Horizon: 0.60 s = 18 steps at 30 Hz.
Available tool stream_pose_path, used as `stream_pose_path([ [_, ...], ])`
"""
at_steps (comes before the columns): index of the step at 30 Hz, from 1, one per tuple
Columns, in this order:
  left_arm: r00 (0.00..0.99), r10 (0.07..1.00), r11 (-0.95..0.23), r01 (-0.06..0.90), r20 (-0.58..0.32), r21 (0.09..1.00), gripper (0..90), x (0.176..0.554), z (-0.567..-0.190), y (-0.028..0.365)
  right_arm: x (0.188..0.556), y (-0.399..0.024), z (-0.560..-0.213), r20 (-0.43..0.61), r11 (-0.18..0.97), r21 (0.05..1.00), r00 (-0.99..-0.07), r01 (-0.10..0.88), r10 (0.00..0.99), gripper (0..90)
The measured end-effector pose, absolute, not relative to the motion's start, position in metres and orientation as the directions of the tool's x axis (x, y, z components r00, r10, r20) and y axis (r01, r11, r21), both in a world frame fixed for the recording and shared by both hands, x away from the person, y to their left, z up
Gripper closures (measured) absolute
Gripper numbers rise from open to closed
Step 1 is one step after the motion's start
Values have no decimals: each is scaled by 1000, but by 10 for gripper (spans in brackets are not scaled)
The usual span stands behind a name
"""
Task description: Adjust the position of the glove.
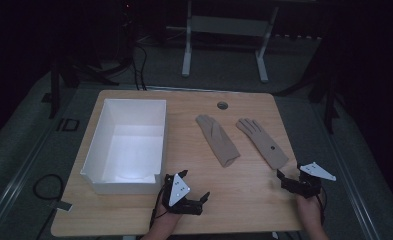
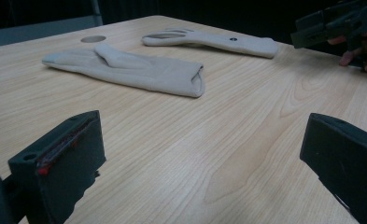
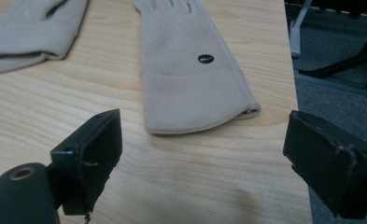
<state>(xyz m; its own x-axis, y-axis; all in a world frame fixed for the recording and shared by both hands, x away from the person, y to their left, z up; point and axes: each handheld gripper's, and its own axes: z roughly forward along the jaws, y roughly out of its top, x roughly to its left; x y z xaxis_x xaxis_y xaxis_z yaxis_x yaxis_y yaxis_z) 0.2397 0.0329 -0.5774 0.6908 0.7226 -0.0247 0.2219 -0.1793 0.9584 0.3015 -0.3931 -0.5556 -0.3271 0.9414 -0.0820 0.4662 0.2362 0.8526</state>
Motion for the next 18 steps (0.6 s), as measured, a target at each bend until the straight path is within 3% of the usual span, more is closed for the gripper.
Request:
stream_pose_path([
  [7, 687, 726, -181, 208, -12, 961, 2, 238, -578, 32, 302, -389, -548, -92, 259, 848, -353, 463, 931, 112],
  [13, 693, 721, -178, 206, -15, 962, 2, 238, -578, 33, 311, -383, -532, 23, 239, 761, -393, 603, 919, 171],
  [18, 695, 719, -178, 206, -16, 962, 2, 238, -578, 33, 317, -380, -520, 74, 192, 755, -373, 627, 925, 165],
])
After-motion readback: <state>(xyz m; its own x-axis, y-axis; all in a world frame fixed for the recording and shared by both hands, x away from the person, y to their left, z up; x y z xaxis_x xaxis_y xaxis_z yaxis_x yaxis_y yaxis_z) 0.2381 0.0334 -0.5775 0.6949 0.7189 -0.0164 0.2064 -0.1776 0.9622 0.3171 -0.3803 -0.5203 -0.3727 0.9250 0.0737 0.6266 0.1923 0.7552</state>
